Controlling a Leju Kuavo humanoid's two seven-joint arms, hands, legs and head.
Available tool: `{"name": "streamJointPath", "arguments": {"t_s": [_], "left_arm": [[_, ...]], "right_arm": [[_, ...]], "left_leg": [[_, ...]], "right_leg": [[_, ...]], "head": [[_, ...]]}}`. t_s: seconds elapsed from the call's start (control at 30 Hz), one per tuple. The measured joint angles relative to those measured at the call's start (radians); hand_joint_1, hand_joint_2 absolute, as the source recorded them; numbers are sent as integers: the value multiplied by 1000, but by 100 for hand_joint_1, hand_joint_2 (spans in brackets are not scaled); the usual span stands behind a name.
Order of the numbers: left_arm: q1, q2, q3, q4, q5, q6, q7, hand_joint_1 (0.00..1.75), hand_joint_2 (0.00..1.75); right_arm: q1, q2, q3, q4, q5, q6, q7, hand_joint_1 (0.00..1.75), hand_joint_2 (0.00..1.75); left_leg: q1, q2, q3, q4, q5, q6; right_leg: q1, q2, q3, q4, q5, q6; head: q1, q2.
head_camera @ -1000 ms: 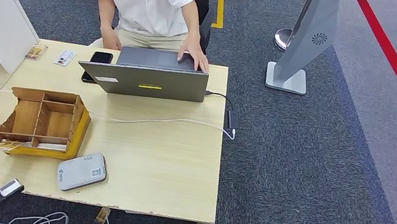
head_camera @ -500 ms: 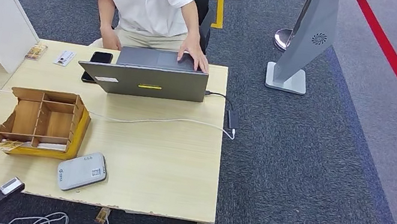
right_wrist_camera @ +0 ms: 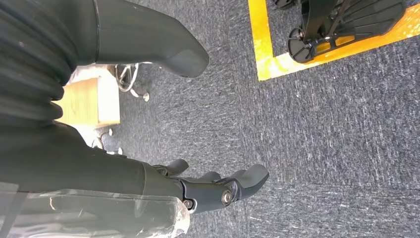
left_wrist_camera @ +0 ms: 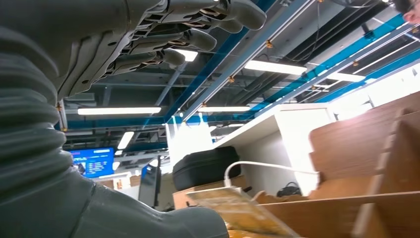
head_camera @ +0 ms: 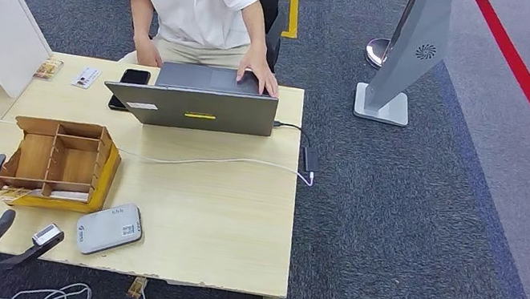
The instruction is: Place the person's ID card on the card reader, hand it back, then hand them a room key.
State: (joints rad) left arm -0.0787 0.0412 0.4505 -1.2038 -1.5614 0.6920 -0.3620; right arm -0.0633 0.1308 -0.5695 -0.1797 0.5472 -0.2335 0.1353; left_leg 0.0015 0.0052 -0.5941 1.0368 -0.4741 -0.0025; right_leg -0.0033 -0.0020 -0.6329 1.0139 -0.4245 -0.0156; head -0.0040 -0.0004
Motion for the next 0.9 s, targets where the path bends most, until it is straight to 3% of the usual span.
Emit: {"name": "streamJointPath", "arguments": {"t_s": [0.33,0.9], "left_arm": [[-24,10,-93,21,7,0,33,0,175],[-27,68,-114,67,15,0,63,0,175]], "right_arm": [[0,0,0,0,10,0,4,0,175],[0,0,-2,0,19,-2,6,0,175]], "left_leg": [[0,0,0,0,0,0],[0,0,0,0,1,-1]], "right_leg": [[0,0,0,0,0,0],[0,0,0,0,0,0]], "head": [[0,0],[0,0]]}}
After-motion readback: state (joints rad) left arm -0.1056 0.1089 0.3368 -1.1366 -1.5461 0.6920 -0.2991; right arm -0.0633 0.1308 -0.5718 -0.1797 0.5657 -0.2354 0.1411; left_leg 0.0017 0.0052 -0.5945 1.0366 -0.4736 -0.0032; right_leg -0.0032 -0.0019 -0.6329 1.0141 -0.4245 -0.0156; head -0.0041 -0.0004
